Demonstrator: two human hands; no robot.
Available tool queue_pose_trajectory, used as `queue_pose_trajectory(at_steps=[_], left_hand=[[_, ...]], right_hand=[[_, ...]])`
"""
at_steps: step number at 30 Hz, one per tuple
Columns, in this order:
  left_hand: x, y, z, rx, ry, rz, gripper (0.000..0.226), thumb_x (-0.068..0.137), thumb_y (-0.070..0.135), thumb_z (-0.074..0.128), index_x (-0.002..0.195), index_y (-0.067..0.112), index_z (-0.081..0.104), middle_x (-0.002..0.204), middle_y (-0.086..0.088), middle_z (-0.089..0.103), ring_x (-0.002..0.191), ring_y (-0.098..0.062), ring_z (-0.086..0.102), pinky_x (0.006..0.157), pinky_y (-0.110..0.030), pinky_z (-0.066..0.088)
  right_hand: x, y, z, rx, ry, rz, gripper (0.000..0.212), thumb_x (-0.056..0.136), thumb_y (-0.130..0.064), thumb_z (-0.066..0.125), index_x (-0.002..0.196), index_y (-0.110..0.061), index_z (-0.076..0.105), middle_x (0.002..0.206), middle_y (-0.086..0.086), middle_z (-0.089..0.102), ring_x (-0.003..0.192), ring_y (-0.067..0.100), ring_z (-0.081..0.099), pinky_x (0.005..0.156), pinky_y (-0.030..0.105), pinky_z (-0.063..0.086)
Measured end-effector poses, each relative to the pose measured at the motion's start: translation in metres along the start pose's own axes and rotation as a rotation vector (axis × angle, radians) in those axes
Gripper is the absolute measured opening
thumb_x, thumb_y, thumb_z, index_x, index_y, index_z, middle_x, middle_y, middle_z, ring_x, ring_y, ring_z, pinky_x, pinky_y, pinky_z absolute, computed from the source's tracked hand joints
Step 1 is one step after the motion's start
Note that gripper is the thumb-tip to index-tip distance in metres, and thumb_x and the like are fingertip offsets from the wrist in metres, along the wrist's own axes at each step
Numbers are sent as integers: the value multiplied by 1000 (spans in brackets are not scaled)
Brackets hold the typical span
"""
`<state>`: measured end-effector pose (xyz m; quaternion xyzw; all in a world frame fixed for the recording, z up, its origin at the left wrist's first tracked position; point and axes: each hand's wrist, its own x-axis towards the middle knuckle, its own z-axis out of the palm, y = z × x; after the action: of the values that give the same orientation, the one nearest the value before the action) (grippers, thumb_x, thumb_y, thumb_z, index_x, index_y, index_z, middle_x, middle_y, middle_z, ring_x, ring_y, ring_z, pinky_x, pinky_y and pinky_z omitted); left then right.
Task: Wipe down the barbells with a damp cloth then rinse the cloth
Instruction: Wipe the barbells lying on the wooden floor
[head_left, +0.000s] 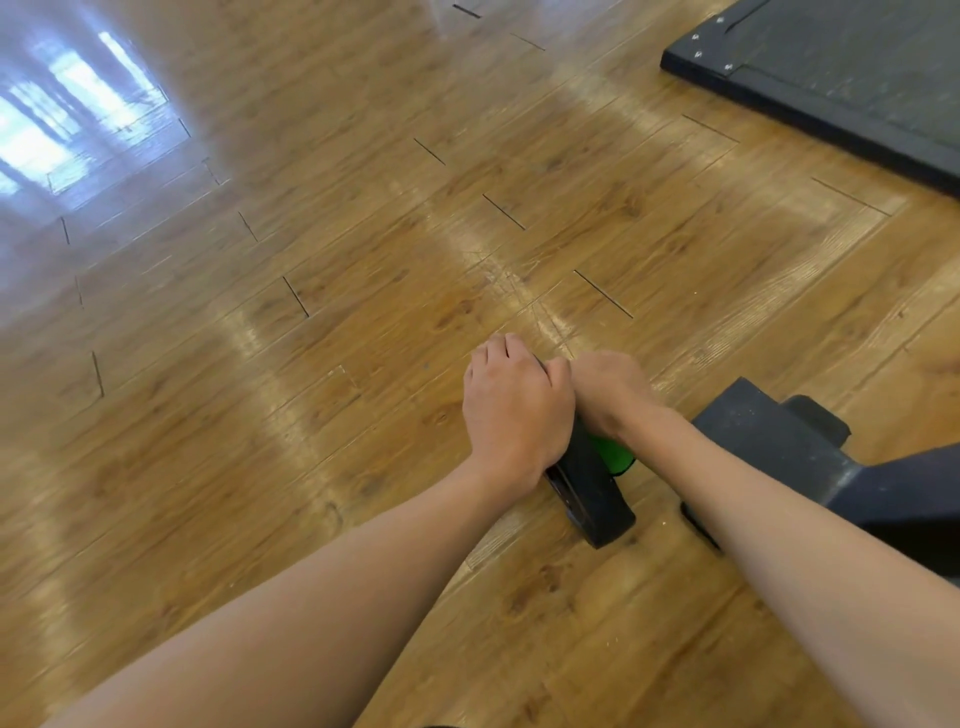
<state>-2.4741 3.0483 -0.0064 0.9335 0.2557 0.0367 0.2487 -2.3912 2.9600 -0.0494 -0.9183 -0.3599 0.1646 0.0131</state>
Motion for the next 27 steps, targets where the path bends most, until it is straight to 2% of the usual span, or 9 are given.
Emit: queue_pose_trajectory(at_steps=[5,7,9,12,15,19,23,25,27], left_hand=[[3,-1,-1,-10,-4,-7,34,97,32,36,109,8,57,116,-6,59,111,-23,48,102,-42,41],[0,-1,0,1,2,-3,34,97,32,35,110,8,57,117,-6,59,112,-23,48,102,-42,41],[-3,1,2,18,17,12,39,95,32,32,112,8,56,119,-7,58,113,-23,48,104,-41,40],[-5,2,3,47,24,26,51,91,34,27,119,4,57,125,-11,59,119,-27,48,107,-42,39],[-3,0,4,40,31,18,46,93,33,30,116,4,58,124,-11,59,118,-27,49,107,-42,40],[-2,1,3,22,25,5,40,99,32,35,118,6,57,128,-8,58,122,-24,47,109,-41,37],[-4,1,4,27,24,17,43,94,33,30,117,7,56,125,-7,58,120,-23,47,108,-40,38],[-7,2,7,31,37,19,41,95,32,34,118,6,56,127,-8,58,122,-24,47,108,-40,38],[-10,3,9,47,60,33,39,94,30,36,116,5,56,126,-10,58,121,-26,48,108,-40,38]], right_hand=[[-18,22,53,193,454,-299,27,99,-26,43,100,-13,67,91,2,66,88,26,61,85,41,49],[-16,38,59,161,419,-390,36,101,-31,39,112,-13,68,105,0,67,99,23,59,96,41,47],[-12,44,49,131,383,-343,36,103,-34,38,98,-15,68,92,-1,68,86,22,61,84,41,51],[9,36,19,123,125,-56,46,104,-37,36,76,-8,60,75,7,63,66,25,57,60,37,50],[28,19,6,70,-55,142,38,102,-39,36,95,-8,59,87,7,62,75,28,59,64,36,45],[19,12,21,271,307,81,36,103,-41,33,94,-13,55,82,4,59,71,29,61,69,43,54],[-19,26,56,94,496,-160,53,104,-38,24,102,-16,72,102,5,69,94,24,65,109,50,41],[-32,36,70,93,503,-194,52,108,-43,25,120,-15,68,125,10,64,116,28,59,107,49,40],[-29,37,69,66,543,-133,41,106,-40,37,110,-15,70,117,9,66,111,27,60,105,45,40]])
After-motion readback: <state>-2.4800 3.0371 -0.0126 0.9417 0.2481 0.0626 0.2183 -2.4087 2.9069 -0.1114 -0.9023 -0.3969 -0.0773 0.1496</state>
